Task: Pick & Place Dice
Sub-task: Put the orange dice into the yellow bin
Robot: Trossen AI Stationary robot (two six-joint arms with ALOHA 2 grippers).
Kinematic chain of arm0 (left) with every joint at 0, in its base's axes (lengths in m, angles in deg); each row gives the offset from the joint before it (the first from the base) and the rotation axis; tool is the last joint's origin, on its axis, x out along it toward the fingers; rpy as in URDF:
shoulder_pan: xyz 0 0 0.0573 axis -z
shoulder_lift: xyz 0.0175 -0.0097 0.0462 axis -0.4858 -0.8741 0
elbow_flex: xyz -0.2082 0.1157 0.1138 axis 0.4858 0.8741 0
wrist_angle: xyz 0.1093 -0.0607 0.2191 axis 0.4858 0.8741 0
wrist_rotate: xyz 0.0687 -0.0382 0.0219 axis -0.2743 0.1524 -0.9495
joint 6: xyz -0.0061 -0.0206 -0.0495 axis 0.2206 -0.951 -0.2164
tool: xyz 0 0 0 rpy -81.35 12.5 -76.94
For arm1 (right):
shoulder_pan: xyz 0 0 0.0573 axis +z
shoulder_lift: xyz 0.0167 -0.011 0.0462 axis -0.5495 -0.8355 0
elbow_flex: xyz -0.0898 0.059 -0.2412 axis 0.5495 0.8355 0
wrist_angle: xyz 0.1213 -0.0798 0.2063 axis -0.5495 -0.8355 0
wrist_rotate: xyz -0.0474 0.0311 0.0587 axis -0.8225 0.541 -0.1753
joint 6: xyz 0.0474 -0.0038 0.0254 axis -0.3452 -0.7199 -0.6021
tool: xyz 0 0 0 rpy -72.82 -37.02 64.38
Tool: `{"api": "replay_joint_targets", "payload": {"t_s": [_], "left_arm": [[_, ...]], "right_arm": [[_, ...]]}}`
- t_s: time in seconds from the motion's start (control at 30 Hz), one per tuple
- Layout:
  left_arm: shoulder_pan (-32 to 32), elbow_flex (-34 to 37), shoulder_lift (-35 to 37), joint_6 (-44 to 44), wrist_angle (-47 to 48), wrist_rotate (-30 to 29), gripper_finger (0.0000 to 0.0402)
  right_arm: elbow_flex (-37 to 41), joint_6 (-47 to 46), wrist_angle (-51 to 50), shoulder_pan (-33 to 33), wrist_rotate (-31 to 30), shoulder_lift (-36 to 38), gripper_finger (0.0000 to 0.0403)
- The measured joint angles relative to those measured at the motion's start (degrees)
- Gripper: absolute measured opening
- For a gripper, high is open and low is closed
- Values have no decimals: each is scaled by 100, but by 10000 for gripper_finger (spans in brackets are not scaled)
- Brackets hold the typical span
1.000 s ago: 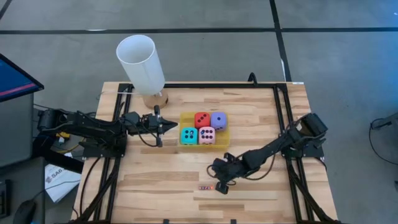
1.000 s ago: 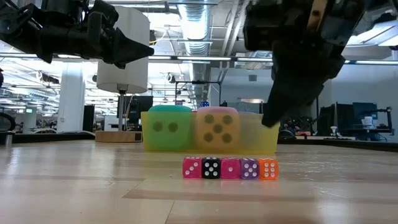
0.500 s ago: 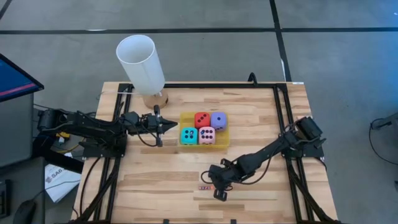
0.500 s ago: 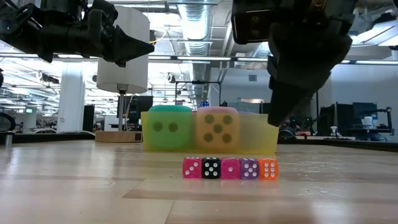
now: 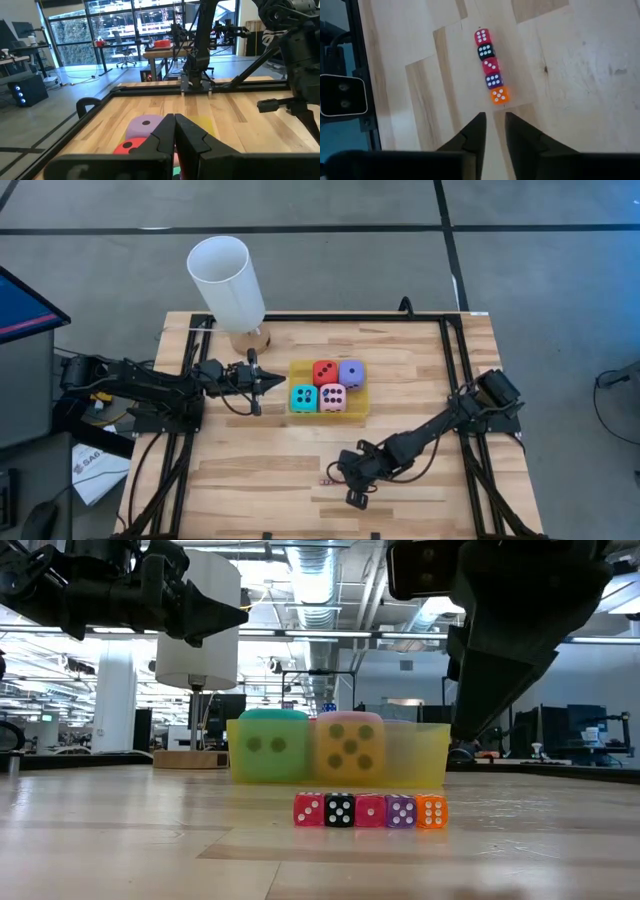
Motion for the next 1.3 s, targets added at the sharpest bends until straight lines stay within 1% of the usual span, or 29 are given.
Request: {"api": "replay_joint_targets", "payload": {"t_s": [0.2,0.43,0.57,0.7,0.97,1.3], "left_arm": [[0,0,0,2,2,0,0],[1,0,0,0,4,0,0],[-1,0,0,2,4,0,0],[-1,0,0,0,7,0,0],[0,0,0,0,9,0,0],[-1,0,0,2,7,0,0]], "right_arm": [[0,321,2,-24,-3,0,115],[0,351,0,-22,-46,0,187],[0,368,2,-22,-292,0,212],[0,617,2,-26,-354,-8,218],[4,652,354,-24,-434,-564,213],[2,668,407,2,-412,-560,199]]}}
